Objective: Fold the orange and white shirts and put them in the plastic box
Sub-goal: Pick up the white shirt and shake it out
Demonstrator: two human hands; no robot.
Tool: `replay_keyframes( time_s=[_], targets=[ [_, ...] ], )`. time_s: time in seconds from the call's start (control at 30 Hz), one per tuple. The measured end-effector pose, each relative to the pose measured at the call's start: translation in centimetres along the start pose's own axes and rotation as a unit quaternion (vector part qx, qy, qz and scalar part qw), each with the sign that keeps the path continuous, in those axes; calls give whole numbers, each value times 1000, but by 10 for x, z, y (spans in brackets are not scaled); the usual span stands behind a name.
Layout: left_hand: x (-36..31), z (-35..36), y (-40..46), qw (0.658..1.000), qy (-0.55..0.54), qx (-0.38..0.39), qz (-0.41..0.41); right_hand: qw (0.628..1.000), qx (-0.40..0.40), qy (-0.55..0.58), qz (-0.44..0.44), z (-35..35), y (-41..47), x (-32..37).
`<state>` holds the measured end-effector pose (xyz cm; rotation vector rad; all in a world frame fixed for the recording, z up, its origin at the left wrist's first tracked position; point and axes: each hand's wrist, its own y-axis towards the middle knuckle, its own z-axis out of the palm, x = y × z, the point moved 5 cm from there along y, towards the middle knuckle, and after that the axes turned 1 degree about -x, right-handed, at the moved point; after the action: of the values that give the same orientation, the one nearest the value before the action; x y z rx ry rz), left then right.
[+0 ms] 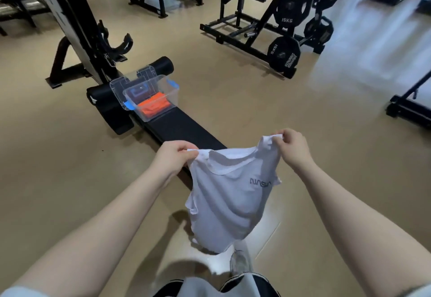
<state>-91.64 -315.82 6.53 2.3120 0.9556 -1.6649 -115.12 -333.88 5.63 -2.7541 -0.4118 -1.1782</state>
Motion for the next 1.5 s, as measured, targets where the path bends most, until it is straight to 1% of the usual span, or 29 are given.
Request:
replay_keyframes(
  time_s=[0.03, 0.1, 0.17, 0.2, 0.3, 0.37, 0.43, 0.53, 0.6, 0.7, 0.73, 0.87, 1.07, 1.13, 1.27, 1.33, 1.4, 1.43, 1.47, 1.5],
  targets=[
    [-4, 7, 7, 1000, -2, -9, 2, 999, 12, -43, -22, -2, 15, 0],
    [-14, 15, 21, 999, 2, -48, 12, 994, 31, -80, -68, -3, 46, 5],
    [-22, 17, 36, 996, 5, -89, 24, 990, 30, -83, -108, -3, 78, 13],
    [-24, 15, 43, 993, 6, -114, 29, 990, 27, -73, -114, -2, 93, 19],
    [-19, -1, 64, 980, -28, -195, 12, 995, 43, 1, -92, 13, 134, 37],
    [-10, -13, 79, 973, -72, -221, -11, 992, 58, 98, -49, 32, 157, 48],
    [1, -25, 98, 964, -121, -234, -34, 985, 58, 161, -16, 55, 180, 60],
    [26, -42, 138, 941, -207, -257, -72, 982, 73, 174, -7, 101, 212, 77],
    [46, -53, 174, 931, -238, -264, -89, 984, 88, 151, -26, 138, 234, 89],
    [83, -69, 234, 921, -260, -264, -117, 989, 101, 80, -67, 198, 271, 104],
    [97, -73, 256, 919, -265, -262, -131, 991, 105, 54, -65, 220, 286, 105],
    [153, -84, 337, 910, -269, -239, -207, 992, 125, -19, -5, 312, 345, 98],
    [238, -91, 445, 910, -210, -235, -270, 986, 137, -17, 90, 433, 406, 63],
    [264, -86, 474, 897, -234, -243, -286, 984, 147, -17, 95, 465, 421, 49],
    [308, -80, 517, 857, -283, -279, -328, 981, 168, -27, 98, 512, 447, 25],
    [323, -78, 533, 845, -296, -286, -342, 982, 161, -21, 101, 528, 460, 16],
    [334, -76, 548, 846, -292, -285, -343, 984, 148, -21, 98, 541, 470, 9],
    [340, -75, 553, 851, -286, -283, -338, 982, 162, -15, 98, 548, 472, 6],
    [344, -73, 558, 858, -278, -278, -331, 975, 194, -1, 104, 555, 471, 3],
    [348, -71, 560, 871, -256, -267, -322, 965, 235, 17, 115, 561, 466, -1]
  ],
)
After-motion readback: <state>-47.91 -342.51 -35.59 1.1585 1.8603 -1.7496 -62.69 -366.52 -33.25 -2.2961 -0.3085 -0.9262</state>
